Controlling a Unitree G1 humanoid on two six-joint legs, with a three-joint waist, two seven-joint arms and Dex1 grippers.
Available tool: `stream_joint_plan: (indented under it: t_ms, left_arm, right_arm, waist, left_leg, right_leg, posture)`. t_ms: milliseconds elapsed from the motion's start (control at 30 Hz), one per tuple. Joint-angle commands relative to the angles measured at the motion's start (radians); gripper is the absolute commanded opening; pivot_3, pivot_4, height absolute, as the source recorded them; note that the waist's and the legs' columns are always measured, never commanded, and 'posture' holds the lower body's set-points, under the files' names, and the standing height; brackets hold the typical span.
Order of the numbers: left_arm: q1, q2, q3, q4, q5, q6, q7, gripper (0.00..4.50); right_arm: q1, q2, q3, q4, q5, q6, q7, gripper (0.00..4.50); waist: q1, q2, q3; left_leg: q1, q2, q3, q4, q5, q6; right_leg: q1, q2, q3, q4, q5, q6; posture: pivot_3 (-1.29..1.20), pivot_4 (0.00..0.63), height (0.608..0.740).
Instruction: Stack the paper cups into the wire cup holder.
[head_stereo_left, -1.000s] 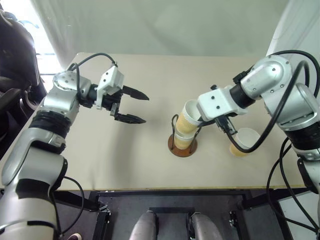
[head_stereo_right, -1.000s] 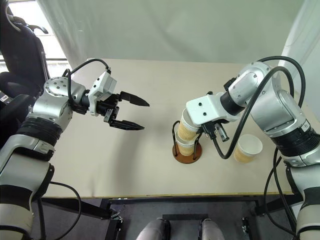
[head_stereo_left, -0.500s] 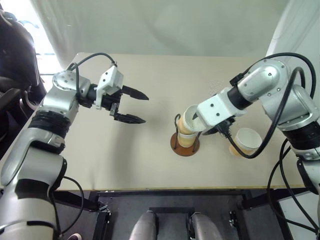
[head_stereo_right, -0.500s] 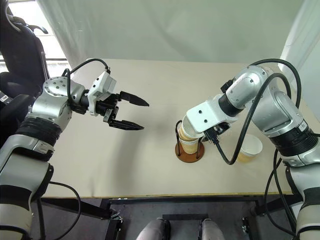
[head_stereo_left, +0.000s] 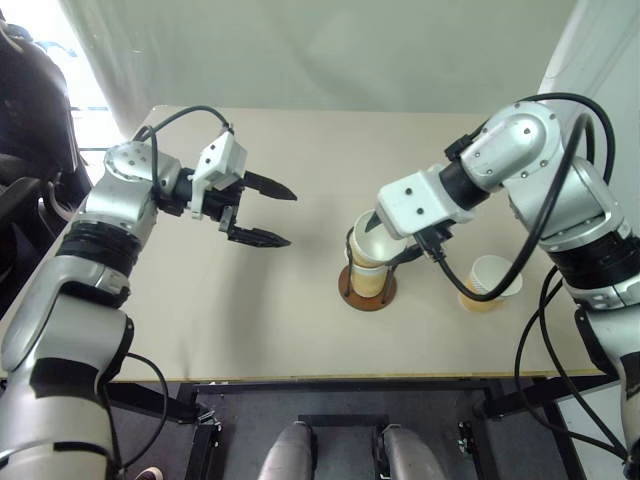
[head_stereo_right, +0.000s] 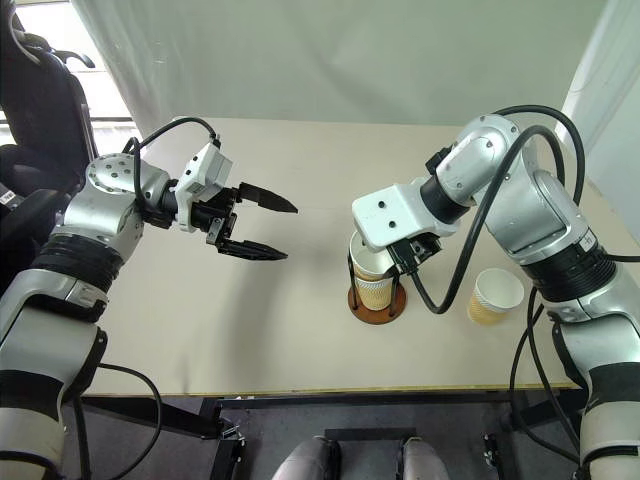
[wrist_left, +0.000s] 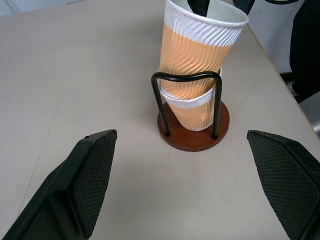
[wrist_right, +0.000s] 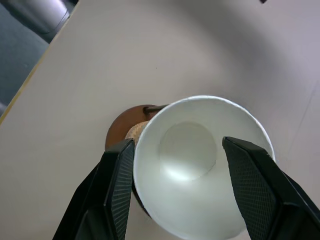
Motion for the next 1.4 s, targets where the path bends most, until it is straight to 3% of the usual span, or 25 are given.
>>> stream_joint_plan:
  t_ms: [33,467,733,867,1133,1400]
  left_arm:
    - [-0.022,0.007,0.022,-0.006,-0.007,-0.008,-0.035,4.50]
    - [-0.023,0.002,0.026,-0.040,-0.012,0.016,-0.035,4.50]
    - [-0.025,0.004,0.032,-0.048,-0.009,0.028,-0.035,4.50]
    - [-0.023,0.000,0.038,-0.033,-0.008,0.033,-0.035,4.50]
    - [0.005,0.008,0.063,-0.092,-0.045,0.116,-0.035,4.50]
    - [0.003,-0.011,0.103,-0.180,-0.050,0.191,-0.035,4.50]
  right_arm:
    - [-0.038,0.007,-0.053,-0.002,0.000,-0.006,-0.014,2.82]
    - [-0.121,0.038,-0.060,0.130,-0.020,-0.079,-0.023,2.82]
    - [-0.119,-0.021,-0.081,0.124,0.001,-0.060,0.021,2.82]
    - [-0.066,-0.129,-0.092,0.114,0.007,-0.068,0.020,2.82]
    - [0.186,-0.446,-0.113,-0.125,0.207,0.064,0.021,2.82]
    - [0.390,-0.558,-0.202,-0.193,0.192,0.056,0.020,2.82]
  waist:
    - [0.000,0.000,0.000]
    - [-0.001,0.000,0.000]
    - [0.000,0.000,0.000]
    - [0.003,0.000,0.000]
    - [0.008,0.000,0.000]
    - [0.004,0.000,0.000]
  left_leg:
    - [0.000,0.000,0.000,0.000,0.000,0.000]
    - [0.000,0.000,0.000,0.000,0.000,0.000]
    - [-0.001,0.000,0.000,-0.001,0.000,0.000]
    - [-0.001,0.000,0.000,-0.001,0.000,0.000]
    - [-0.002,0.000,0.001,0.000,0.000,-0.001]
    - [0.001,0.000,0.003,0.000,0.001,0.001]
  right_leg:
    - [0.000,0.000,0.000,0.000,0.000,0.000]
    - [-0.001,0.000,0.000,0.001,0.000,-0.001]
    - [-0.001,0.000,0.000,0.000,0.000,-0.001]
    - [-0.001,0.000,0.000,0.000,0.000,-0.001]
    - [0.000,0.000,0.000,-0.001,-0.001,0.001]
    - [0.002,0.000,0.001,0.000,-0.001,0.003]
  posture:
    - [0.00,0.150,0.740]
    - [0.00,0.150,0.740]
    - [0.00,0.150,0.740]
    - [0.00,0.150,0.740]
    - [0.00,0.150,0.740]
    - [0.00,0.150,0.740]
